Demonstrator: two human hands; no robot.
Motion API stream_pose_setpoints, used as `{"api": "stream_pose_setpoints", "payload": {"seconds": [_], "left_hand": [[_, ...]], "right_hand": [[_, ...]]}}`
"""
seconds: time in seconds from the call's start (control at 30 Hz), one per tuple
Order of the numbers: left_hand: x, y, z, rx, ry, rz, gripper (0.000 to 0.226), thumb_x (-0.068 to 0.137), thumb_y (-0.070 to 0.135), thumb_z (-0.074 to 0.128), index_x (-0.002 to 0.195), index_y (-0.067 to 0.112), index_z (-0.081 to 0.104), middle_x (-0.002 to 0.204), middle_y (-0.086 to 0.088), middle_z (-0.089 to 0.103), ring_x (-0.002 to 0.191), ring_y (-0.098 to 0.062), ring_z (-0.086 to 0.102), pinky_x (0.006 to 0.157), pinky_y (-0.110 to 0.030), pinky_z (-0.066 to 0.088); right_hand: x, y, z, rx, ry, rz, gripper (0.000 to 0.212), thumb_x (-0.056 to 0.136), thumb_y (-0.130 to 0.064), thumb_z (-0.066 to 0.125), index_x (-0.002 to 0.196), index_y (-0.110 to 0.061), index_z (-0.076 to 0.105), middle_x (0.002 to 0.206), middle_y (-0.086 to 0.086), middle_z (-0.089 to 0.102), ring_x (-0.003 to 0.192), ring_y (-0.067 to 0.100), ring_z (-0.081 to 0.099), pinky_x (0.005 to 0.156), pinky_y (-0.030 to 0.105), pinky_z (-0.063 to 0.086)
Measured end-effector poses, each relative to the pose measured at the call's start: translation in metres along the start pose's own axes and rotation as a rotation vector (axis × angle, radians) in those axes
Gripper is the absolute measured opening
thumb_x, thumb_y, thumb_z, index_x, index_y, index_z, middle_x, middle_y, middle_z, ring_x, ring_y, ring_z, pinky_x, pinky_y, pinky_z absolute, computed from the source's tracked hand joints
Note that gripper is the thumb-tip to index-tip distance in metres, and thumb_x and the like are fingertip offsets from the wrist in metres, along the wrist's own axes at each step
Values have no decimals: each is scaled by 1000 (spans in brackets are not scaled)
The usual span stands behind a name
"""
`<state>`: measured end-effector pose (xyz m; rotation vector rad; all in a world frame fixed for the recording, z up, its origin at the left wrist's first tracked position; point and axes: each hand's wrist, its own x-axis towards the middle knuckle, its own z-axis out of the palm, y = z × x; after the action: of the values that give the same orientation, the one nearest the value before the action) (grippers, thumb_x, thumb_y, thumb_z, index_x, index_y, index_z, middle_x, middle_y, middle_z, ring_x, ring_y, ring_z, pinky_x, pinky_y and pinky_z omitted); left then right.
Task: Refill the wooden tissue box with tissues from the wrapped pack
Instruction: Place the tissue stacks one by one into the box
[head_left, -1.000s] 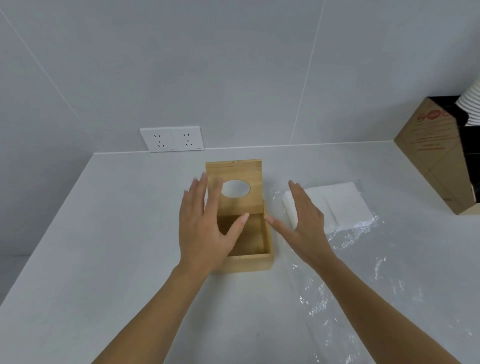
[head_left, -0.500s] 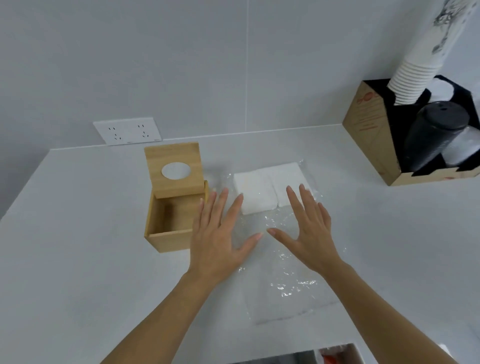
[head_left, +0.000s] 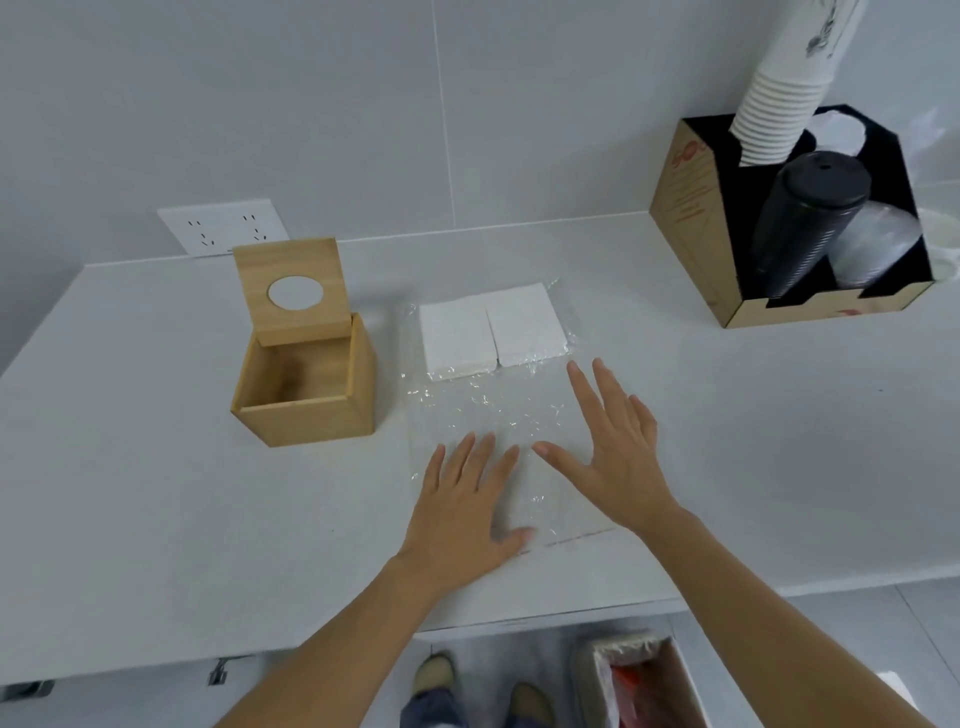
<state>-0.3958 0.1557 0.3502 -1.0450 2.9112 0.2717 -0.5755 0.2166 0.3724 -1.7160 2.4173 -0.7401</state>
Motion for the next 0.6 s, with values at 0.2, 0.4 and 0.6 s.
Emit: {"api": "stream_pose_setpoints", "payload": {"seconds": [0.2,0.4,0.6], "left_hand": [[3,7,-5,-16,-19,-55,54,97,29,35,146,9,29,155,-14,25,143,-29,25,117,-46,17],[16,7,-19,-60,320,14,29,73,20,39,60,12,63,52,1,60,44,-22,57,45,-20,39],[29,9,-40,-262,270,-148,19,94,21,49,93,12,65,87,0,69,78,-22,63,63,-31,45]], "right_hand": [[-8,-1,-2,27,-1,-62,88,76,-81,13,148,-30,13,157,9,17,143,22,21,112,40,12],[-16,-3,0,131,49,-227,67,90,-60,32,139,-15,36,141,9,47,126,15,37,105,22,20],[-34,-8,12,124,249,-536,20,87,-23,54,102,-10,57,91,9,68,87,17,54,75,27,45]]}}
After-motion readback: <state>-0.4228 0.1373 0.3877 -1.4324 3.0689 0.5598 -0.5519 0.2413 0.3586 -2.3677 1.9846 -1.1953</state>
